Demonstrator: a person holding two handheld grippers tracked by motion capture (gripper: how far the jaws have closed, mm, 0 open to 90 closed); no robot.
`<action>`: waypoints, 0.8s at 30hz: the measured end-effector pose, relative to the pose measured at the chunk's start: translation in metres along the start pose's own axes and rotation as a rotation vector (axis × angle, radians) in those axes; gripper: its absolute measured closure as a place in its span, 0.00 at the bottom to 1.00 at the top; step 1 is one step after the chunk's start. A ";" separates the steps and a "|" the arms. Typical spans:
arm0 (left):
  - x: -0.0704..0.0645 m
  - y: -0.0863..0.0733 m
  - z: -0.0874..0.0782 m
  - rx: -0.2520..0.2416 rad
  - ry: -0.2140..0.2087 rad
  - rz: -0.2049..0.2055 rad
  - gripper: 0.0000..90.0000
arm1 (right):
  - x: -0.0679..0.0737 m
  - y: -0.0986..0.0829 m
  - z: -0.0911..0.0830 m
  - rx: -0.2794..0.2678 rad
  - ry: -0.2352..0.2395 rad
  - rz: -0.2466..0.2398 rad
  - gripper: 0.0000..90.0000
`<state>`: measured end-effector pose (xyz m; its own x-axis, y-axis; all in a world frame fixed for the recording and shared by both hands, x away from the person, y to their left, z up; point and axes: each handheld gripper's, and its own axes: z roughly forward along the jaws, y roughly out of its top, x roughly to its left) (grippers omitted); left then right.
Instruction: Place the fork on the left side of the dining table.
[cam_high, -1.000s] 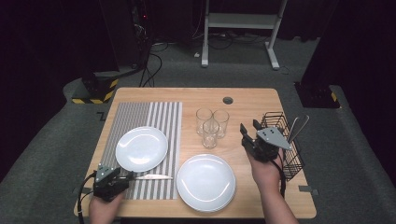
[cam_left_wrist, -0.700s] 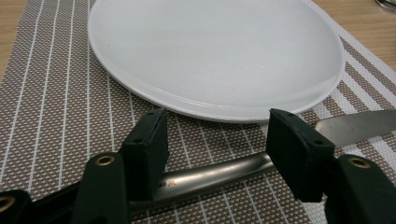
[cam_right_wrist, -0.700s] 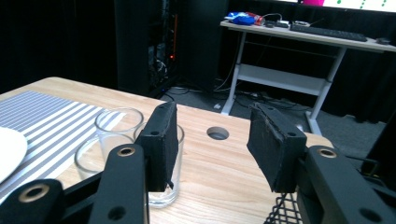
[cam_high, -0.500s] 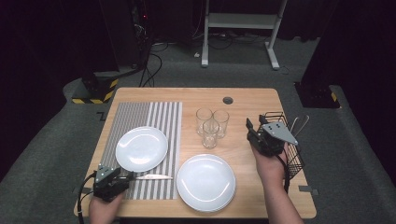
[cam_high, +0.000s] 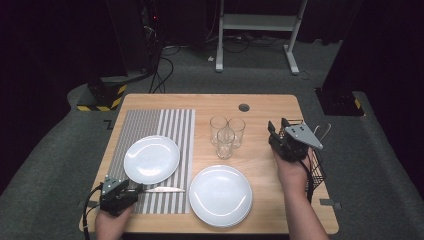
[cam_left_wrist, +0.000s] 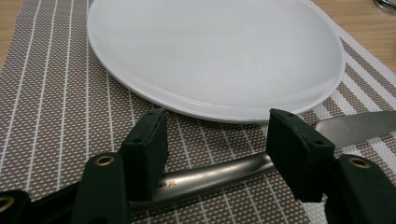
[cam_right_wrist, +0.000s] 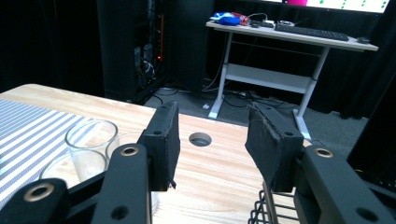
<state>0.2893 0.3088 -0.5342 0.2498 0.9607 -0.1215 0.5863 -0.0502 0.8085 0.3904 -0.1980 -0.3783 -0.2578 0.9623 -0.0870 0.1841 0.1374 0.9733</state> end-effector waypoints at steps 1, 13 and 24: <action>0.000 0.000 0.000 0.000 -0.002 -0.001 0.43 | -0.001 0.000 0.001 0.003 -0.001 0.003 0.60; -0.001 0.000 0.001 0.009 -0.006 0.007 0.43 | -0.010 -0.003 0.008 0.036 -0.022 0.002 0.65; 0.000 0.000 0.000 0.010 -0.008 0.003 0.43 | -0.013 -0.005 0.016 0.070 -0.046 0.001 0.67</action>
<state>0.2897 0.3087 -0.5344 0.2575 0.9583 -0.1241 0.5930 -0.0554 0.8033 0.4078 -0.2078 -0.3855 -0.2142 0.9720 -0.0969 0.2507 0.1506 0.9563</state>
